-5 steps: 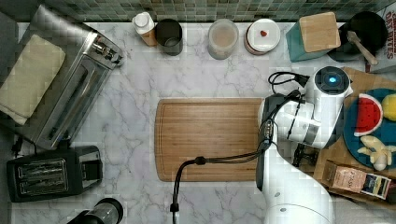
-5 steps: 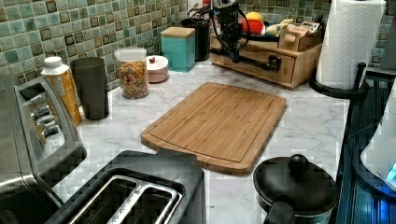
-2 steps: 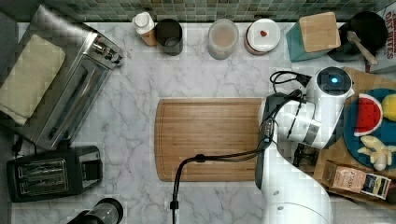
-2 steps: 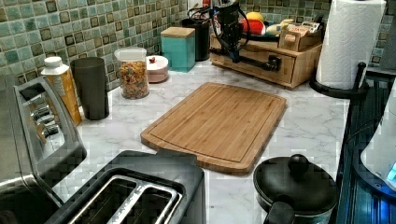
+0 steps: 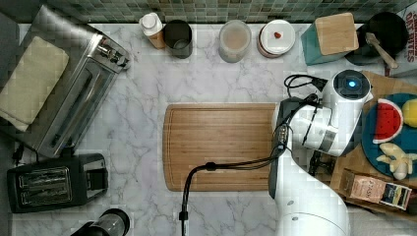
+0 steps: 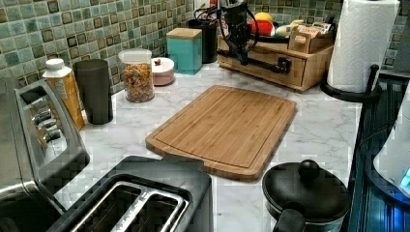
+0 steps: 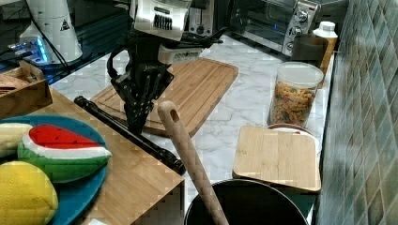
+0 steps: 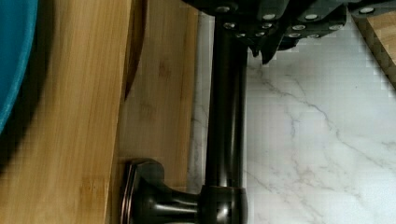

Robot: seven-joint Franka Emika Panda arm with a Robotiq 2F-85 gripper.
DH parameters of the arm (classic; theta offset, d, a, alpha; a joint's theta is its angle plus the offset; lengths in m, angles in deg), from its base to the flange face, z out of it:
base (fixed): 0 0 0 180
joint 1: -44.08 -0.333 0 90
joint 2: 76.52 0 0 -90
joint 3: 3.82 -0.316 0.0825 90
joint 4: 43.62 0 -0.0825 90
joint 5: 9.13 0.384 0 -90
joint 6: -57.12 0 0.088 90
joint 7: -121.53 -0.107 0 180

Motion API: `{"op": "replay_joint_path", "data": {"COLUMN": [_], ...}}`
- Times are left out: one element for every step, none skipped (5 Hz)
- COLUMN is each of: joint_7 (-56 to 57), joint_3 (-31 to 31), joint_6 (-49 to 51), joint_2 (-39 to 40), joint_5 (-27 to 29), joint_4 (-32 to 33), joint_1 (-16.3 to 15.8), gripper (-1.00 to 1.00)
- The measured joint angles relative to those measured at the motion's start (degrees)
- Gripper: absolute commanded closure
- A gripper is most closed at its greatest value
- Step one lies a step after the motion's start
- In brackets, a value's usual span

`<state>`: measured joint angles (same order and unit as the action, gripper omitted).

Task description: Close the drawer.

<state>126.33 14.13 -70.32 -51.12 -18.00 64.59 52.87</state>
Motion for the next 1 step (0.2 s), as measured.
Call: {"op": "replay_joint_path", "data": {"joint_7": [0.0], "joint_3": [0.1], "joint_6": [0.2], "joint_2": [0.0], "joint_5": [0.0], "joint_4": [-0.1], "joint_1": [-0.2], "gripper": [1.0]}}
